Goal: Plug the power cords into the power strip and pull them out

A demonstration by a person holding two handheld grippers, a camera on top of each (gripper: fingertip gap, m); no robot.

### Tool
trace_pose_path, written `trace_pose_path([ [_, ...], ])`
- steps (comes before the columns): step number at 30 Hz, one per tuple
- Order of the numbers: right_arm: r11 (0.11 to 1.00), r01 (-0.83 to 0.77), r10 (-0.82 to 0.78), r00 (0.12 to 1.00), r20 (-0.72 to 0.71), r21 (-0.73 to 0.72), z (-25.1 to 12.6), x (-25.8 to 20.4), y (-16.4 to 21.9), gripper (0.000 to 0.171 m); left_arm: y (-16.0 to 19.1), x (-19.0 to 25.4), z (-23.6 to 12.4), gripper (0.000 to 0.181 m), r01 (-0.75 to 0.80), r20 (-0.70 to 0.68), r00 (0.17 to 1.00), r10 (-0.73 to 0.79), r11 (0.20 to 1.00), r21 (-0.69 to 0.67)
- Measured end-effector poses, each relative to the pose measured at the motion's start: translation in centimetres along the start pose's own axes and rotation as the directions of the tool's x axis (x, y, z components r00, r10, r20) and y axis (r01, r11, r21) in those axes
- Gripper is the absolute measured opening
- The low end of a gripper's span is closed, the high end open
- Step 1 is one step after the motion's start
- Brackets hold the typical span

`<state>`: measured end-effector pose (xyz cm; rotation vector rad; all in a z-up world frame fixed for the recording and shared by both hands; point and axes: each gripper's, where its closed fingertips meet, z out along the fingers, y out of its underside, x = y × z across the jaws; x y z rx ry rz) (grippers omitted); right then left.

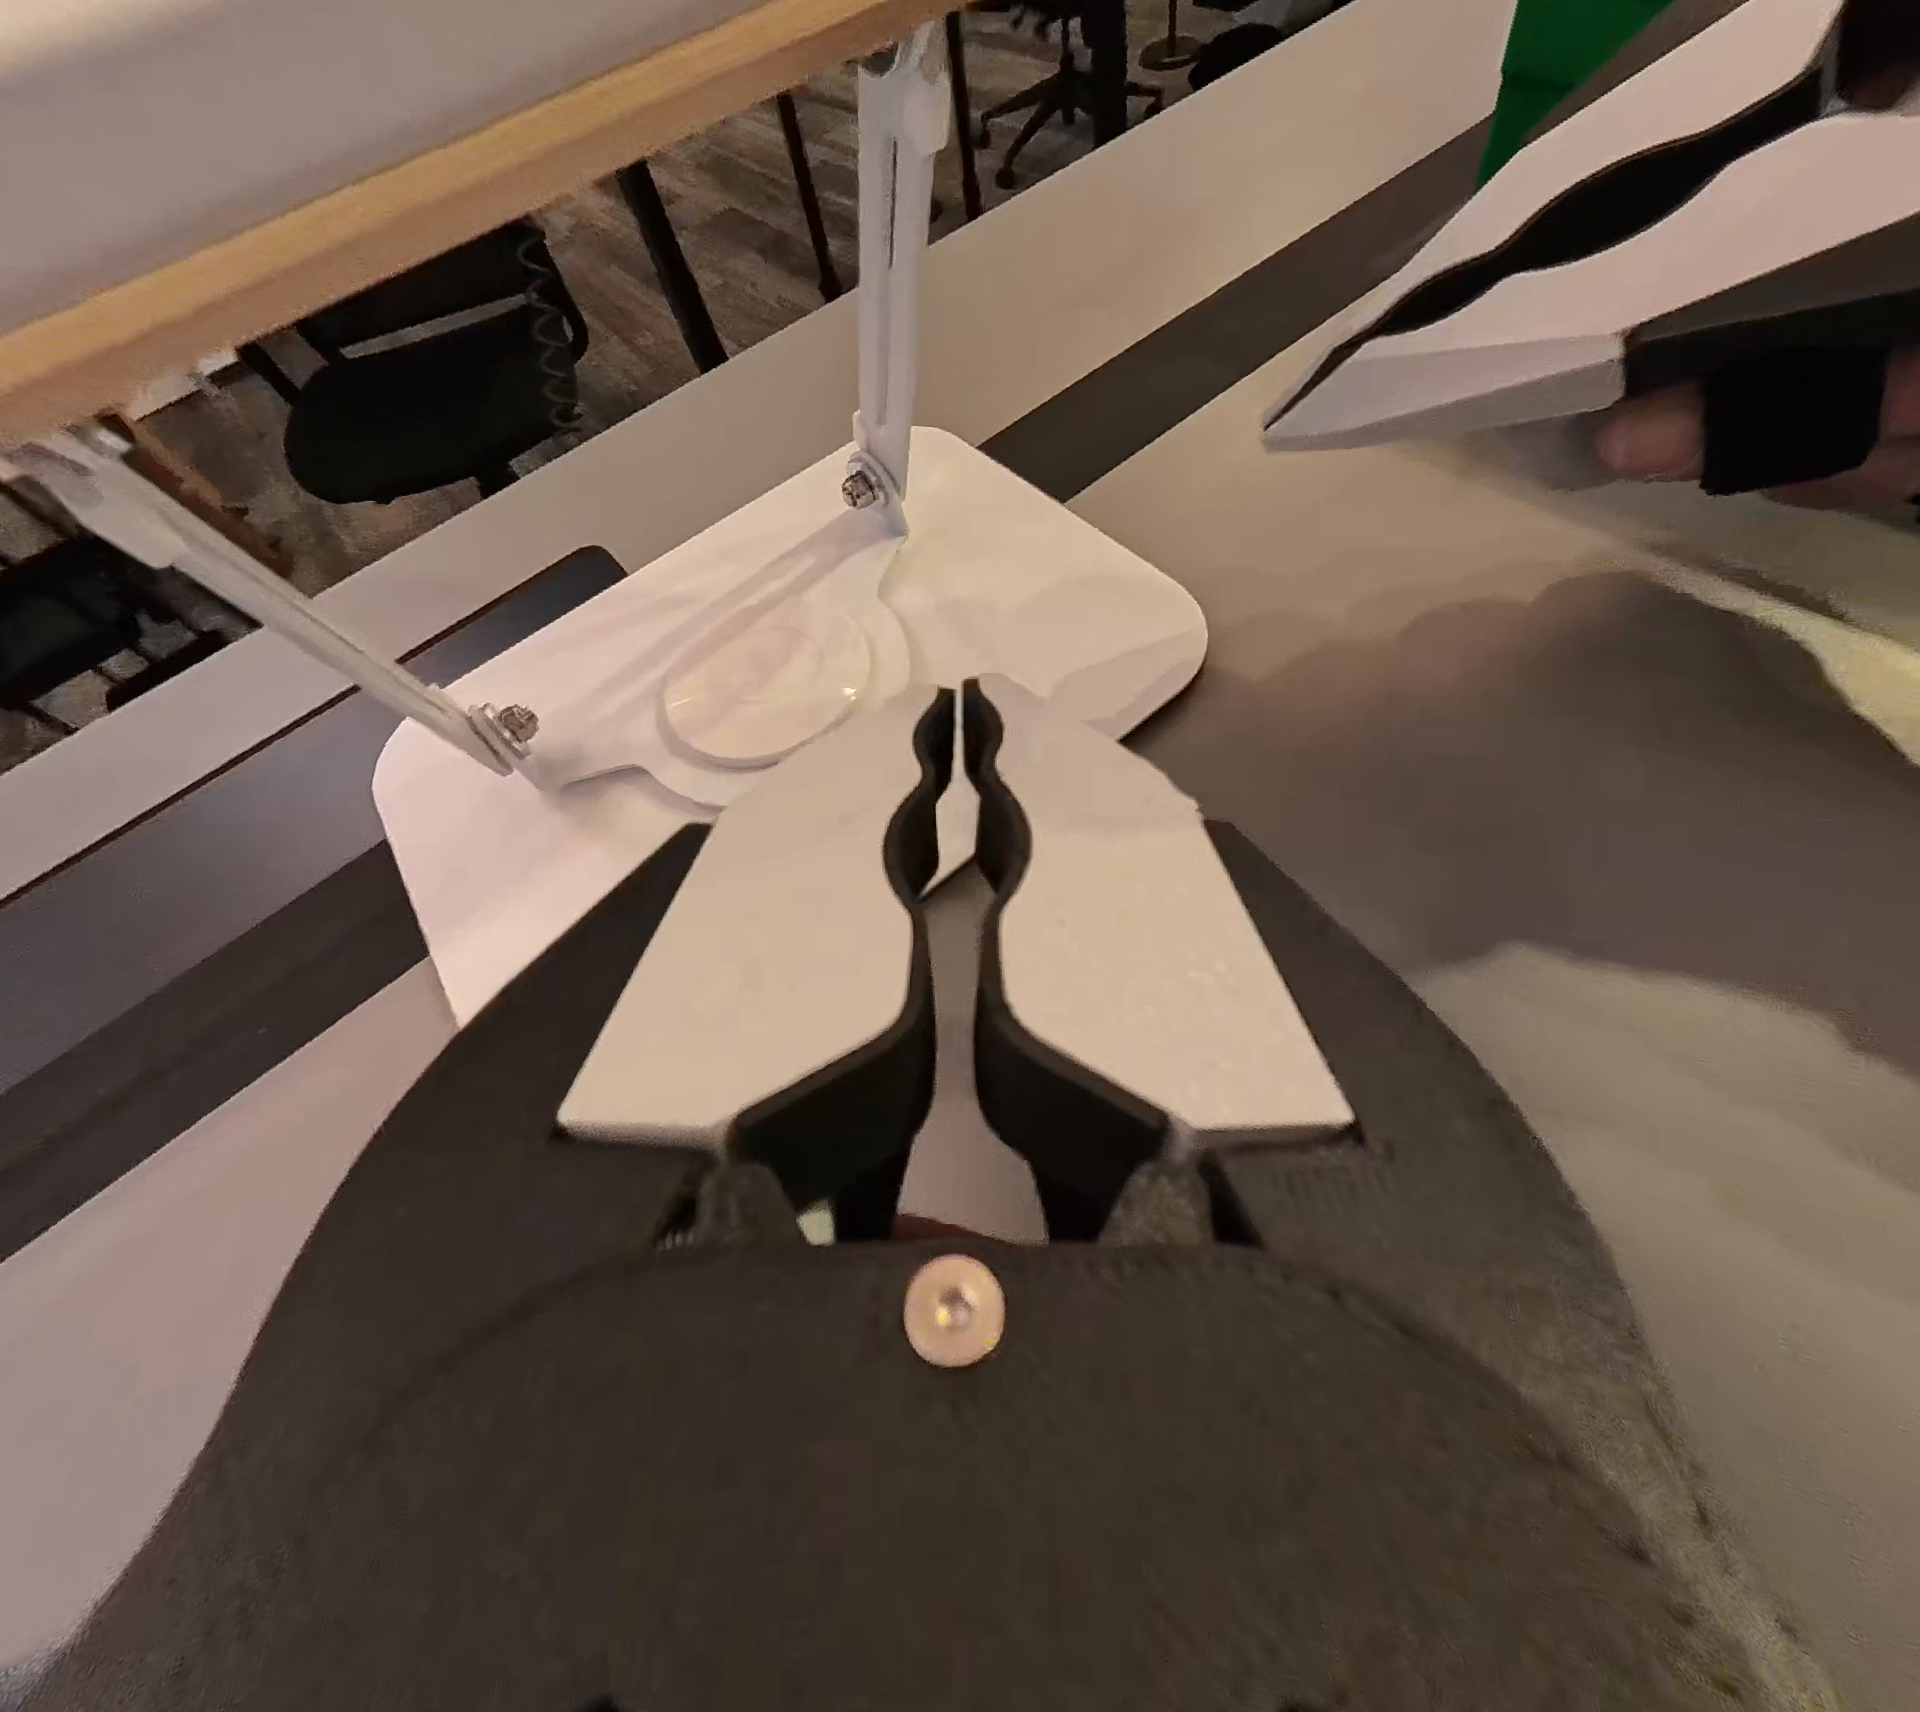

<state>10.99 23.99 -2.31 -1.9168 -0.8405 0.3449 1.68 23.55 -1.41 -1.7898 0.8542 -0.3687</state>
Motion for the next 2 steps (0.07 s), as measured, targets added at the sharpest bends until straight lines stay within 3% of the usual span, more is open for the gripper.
trace_pose_path([
  [1, 1.000, 0.004, -0.004, 1.000, 0.005, 0.008, -0.05, -0.14, -0.15, 0.000, -0.21, 0.18, -0.14, 0.004, 0.005, -0.020, 1.000, -0.005, 1.000, 0.017],
  [2, 1.000, 0.004, -0.004, 1.000, 0.004, 0.011, -0.08, -0.16, -0.25, 0.000, -0.28, 0.29, -0.19, 0.007, 0.017, -0.036, 0.999, -0.017, 1.000, 0.016],
])
